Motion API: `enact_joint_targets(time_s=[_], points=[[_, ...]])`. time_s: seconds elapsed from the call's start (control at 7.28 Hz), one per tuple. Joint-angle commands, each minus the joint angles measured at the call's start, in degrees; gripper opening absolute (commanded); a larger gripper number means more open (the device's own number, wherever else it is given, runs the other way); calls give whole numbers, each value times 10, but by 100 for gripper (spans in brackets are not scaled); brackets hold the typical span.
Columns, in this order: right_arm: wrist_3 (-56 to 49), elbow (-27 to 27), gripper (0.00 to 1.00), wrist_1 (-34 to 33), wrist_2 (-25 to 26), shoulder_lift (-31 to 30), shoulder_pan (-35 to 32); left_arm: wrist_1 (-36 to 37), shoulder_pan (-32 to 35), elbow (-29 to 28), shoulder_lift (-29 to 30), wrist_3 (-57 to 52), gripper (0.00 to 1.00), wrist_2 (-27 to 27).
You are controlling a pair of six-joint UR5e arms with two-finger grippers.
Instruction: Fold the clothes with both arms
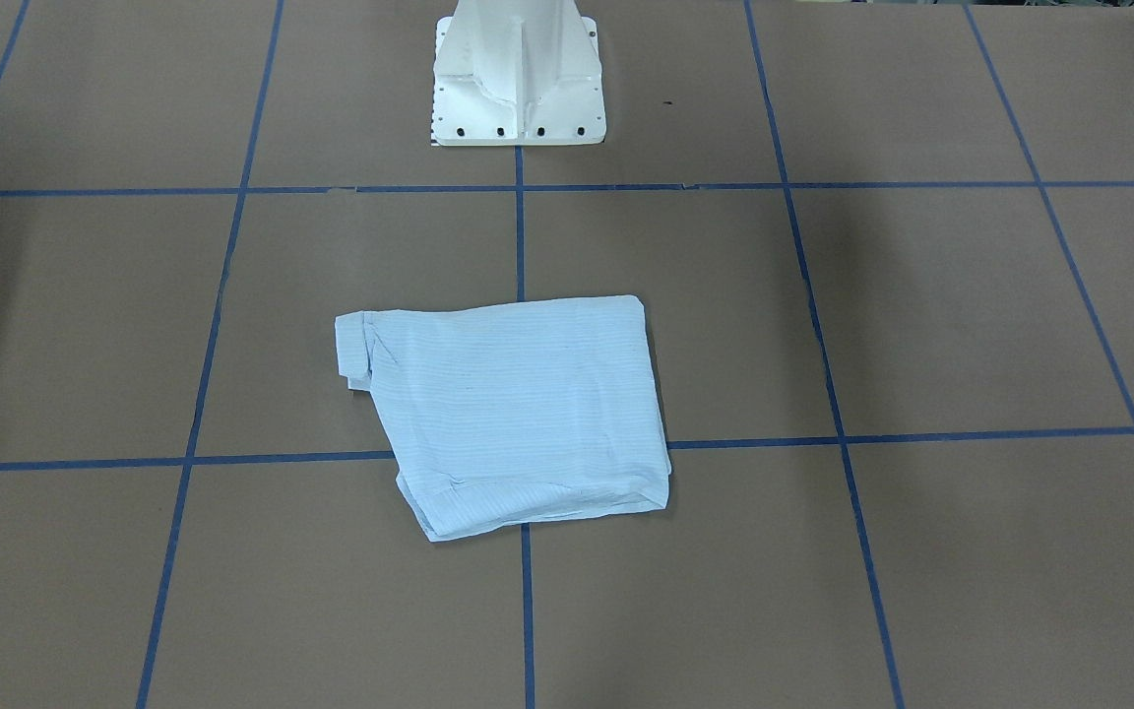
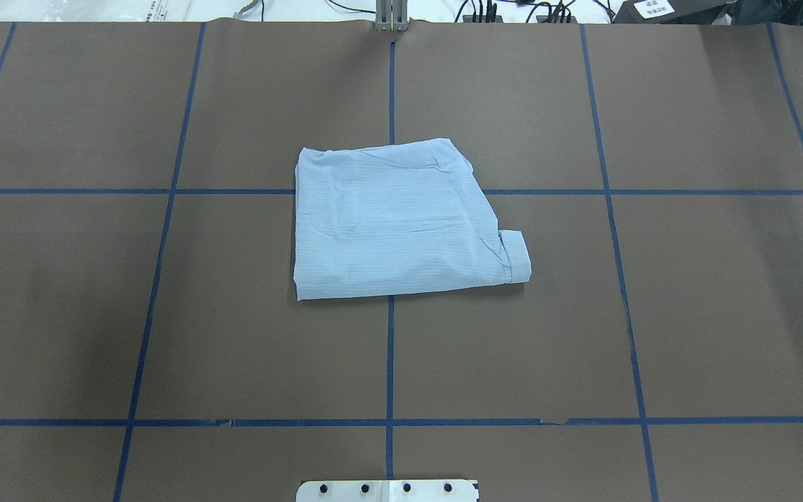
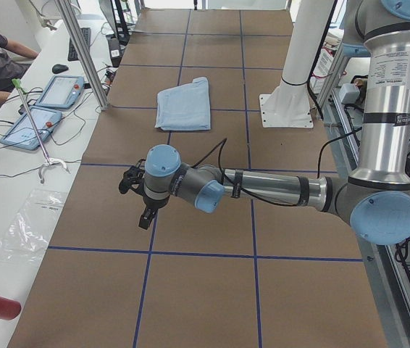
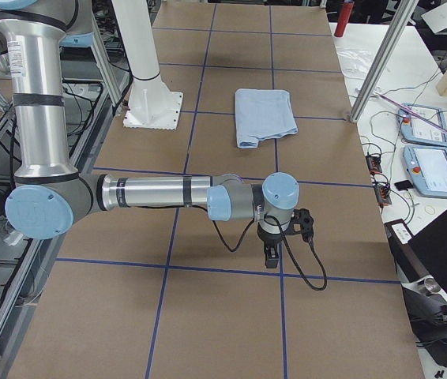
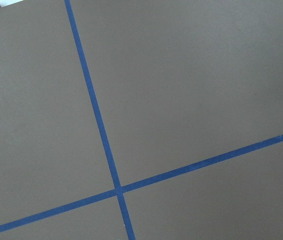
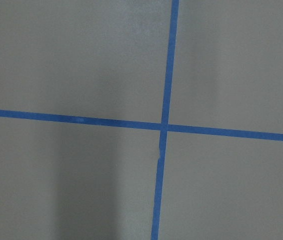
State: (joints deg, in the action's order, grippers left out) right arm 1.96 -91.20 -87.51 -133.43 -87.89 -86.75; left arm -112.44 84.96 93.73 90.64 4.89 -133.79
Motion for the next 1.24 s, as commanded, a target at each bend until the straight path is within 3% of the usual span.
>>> enact_joint_targets(time_s=[0.0,1.1], points=[[7,-2,100,6,6,-3,0,-6,4,12,-17,0,100,-6],[9,-14,100,1,-19,-14,1,-1,27,27,-21,5,100,-37]])
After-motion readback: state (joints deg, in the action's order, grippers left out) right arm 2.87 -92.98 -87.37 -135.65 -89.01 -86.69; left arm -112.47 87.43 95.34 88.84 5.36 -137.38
